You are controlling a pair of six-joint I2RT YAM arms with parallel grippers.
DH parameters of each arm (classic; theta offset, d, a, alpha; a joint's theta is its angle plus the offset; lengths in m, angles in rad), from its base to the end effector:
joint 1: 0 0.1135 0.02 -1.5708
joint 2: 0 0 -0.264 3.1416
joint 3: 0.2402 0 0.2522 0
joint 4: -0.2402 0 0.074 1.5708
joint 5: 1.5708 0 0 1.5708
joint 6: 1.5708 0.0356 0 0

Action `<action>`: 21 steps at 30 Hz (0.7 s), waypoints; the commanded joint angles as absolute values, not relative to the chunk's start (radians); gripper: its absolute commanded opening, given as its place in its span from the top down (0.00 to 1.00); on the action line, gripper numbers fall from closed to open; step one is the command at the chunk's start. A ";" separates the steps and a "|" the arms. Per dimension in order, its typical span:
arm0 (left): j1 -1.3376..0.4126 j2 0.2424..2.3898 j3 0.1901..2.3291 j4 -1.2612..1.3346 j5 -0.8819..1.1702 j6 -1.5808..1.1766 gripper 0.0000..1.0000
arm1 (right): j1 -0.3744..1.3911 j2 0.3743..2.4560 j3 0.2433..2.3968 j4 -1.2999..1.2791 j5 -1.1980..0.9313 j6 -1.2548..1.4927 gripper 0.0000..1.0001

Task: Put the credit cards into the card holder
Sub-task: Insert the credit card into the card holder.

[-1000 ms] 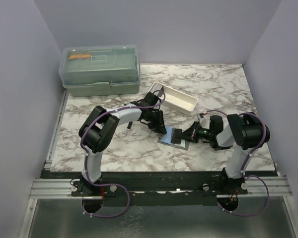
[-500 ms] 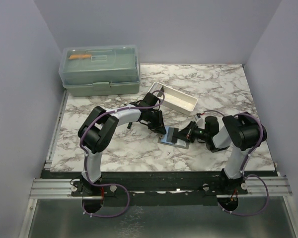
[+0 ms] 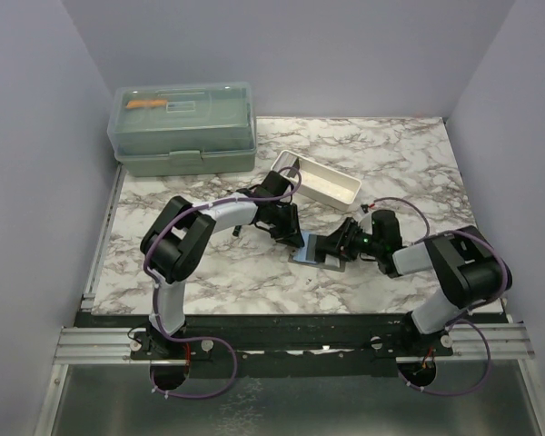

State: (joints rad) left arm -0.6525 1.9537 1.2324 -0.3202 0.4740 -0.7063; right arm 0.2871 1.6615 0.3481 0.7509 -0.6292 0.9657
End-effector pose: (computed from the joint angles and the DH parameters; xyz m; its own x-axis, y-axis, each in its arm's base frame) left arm 0.3044 -0.2531 0.1505 -0.9912 0.0307 -0.1284 0.1052 0.7715 -0.6275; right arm 0.2350 0.0912 0.1000 -0.8719 0.4359 -0.2231 0.0188 0.4851 0.8743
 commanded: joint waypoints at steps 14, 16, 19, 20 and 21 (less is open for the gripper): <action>-0.654 1.963 1.182 -0.387 0.407 -0.666 0.78 | 0.394 1.694 0.565 0.327 -0.444 0.808 0.77; -0.655 1.952 1.180 -0.387 0.412 -0.665 0.79 | 0.397 1.699 0.559 0.339 -0.446 0.824 0.81; -0.650 1.914 1.175 -0.395 0.400 -0.652 0.78 | 0.396 1.653 0.524 0.297 -0.404 0.826 0.77; -0.646 1.900 1.175 -0.404 0.394 -0.645 0.77 | 0.396 1.637 0.517 0.274 -0.391 0.815 0.75; -0.639 1.888 1.174 -0.412 0.392 -0.641 0.76 | 0.396 1.620 0.511 0.252 -0.385 0.802 0.73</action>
